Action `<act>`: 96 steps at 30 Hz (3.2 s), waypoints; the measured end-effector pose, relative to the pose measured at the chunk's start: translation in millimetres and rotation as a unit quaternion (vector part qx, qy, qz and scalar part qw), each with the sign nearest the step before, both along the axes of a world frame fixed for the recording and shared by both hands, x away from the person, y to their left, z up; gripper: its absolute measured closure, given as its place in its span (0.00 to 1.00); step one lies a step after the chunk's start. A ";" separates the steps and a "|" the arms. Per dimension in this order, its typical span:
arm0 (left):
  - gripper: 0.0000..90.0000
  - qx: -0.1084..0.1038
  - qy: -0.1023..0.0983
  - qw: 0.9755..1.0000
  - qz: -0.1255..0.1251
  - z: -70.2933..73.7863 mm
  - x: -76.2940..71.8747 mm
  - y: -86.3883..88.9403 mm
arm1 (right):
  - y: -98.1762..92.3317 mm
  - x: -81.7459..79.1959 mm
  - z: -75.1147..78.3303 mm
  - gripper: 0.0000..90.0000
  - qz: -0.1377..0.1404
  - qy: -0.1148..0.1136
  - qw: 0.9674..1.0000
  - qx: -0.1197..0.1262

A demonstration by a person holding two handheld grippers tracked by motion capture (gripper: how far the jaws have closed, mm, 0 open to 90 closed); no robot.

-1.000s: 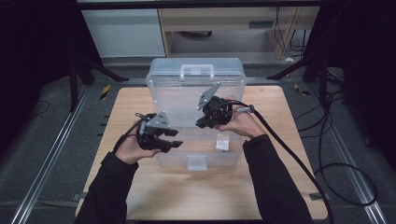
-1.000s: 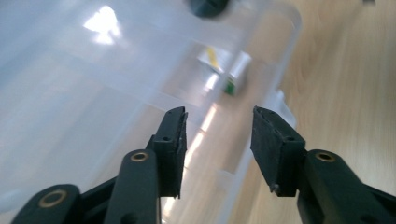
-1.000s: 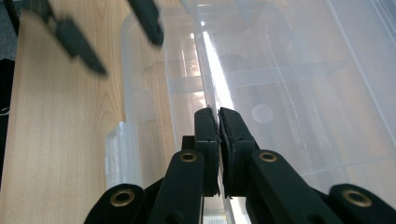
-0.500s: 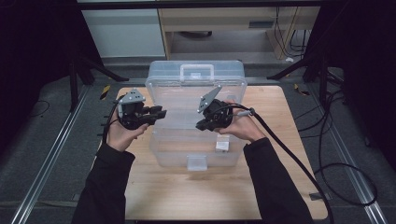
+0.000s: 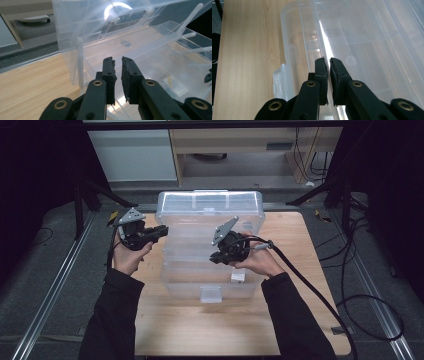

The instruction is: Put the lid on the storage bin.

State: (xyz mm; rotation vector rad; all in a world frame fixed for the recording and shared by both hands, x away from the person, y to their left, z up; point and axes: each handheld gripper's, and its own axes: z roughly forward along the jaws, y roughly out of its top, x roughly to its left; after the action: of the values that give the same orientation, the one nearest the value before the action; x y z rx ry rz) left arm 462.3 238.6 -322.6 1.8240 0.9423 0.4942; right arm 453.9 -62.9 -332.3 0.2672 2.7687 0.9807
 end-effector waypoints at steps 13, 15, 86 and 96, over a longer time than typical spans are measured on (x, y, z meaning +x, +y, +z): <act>0.96 0.008 -0.009 1.000 -0.003 2.5 -7.3 5.5 | -25.9 -12.6 11.6 0.87 -0.045 -0.017 0.996 0.075; 0.96 0.007 -0.008 1.000 -0.006 2.0 -8.9 5.7 | -36.4 -15.2 13.8 0.87 -0.076 -0.025 0.992 0.094; 0.95 0.141 0.059 0.987 -0.038 -73.7 -55.1 17.4 | -150.9 -50.0 -65.6 0.91 -0.271 -0.004 0.954 0.132; 0.94 0.142 0.083 0.986 -0.028 -87.7 -50.0 26.2 | -151.9 -48.3 -78.8 0.88 -0.277 -0.006 0.956 0.091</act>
State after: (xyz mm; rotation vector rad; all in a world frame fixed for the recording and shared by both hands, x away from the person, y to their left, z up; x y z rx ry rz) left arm 412.3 264.8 -410.3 2.1698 0.9686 0.4644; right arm 405.6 -214.8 -411.2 0.9944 2.3669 1.0595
